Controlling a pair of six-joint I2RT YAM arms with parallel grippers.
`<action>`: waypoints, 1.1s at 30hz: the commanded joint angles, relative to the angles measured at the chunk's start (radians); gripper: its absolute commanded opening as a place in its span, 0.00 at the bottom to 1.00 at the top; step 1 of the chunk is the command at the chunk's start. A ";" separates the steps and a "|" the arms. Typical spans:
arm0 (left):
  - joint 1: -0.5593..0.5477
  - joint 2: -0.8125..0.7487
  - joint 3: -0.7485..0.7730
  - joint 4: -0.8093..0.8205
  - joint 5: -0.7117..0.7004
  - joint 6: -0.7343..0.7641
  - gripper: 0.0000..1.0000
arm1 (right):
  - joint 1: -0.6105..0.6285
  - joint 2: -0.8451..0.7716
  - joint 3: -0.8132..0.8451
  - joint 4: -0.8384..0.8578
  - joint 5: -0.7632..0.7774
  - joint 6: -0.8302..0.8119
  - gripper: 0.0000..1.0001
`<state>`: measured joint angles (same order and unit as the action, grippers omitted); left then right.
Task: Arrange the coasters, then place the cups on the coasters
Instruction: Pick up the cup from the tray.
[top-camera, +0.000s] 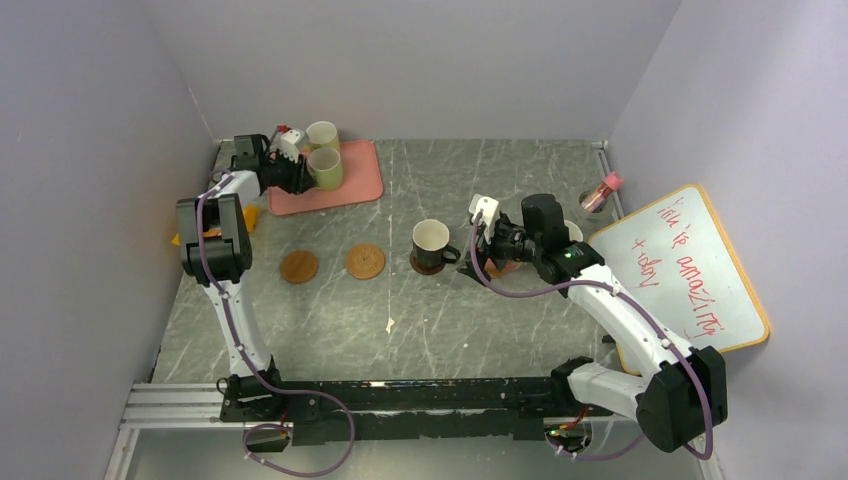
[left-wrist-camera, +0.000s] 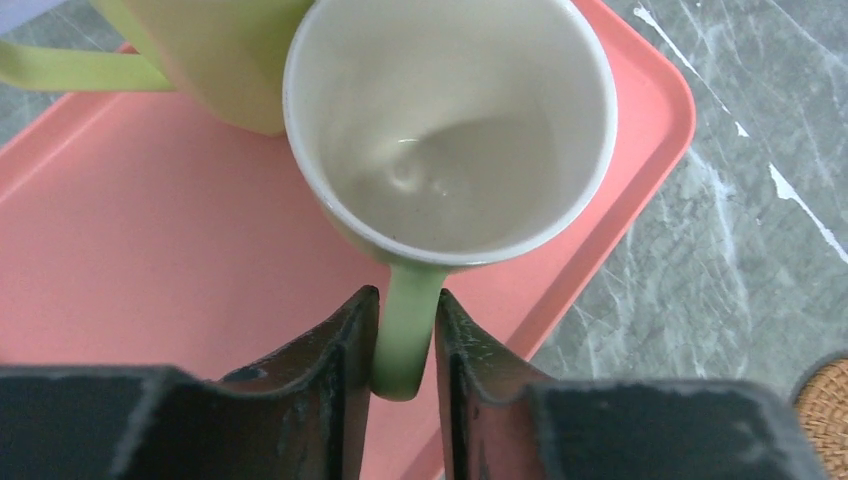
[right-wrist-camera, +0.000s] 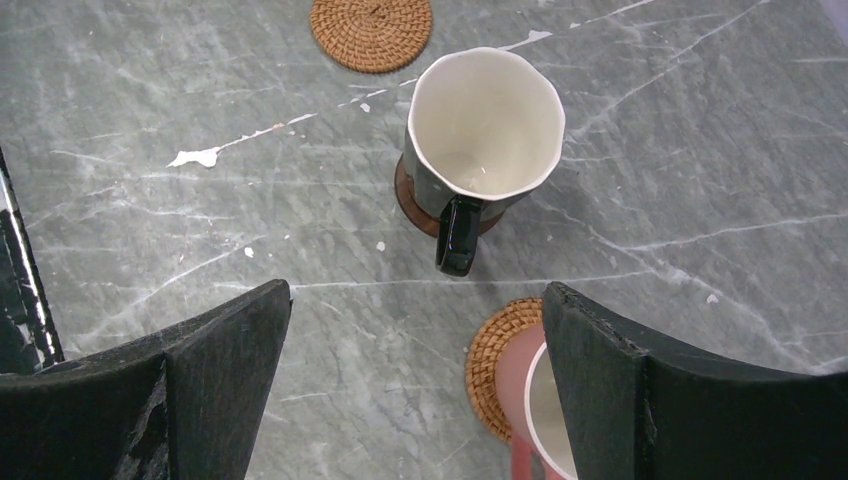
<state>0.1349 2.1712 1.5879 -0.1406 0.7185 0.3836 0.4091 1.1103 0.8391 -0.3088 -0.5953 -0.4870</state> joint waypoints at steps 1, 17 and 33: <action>-0.009 -0.016 -0.002 -0.015 0.048 0.021 0.27 | -0.004 -0.018 -0.002 0.035 -0.032 -0.010 1.00; -0.011 -0.166 -0.164 0.156 0.000 -0.159 0.05 | -0.003 -0.023 -0.003 0.038 -0.034 -0.008 1.00; -0.011 -0.334 -0.317 0.220 -0.132 -0.261 0.05 | -0.003 -0.036 -0.009 0.049 -0.024 0.000 1.00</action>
<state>0.1291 1.9545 1.2999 -0.0338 0.6350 0.1726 0.4091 1.1088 0.8349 -0.3050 -0.6033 -0.4866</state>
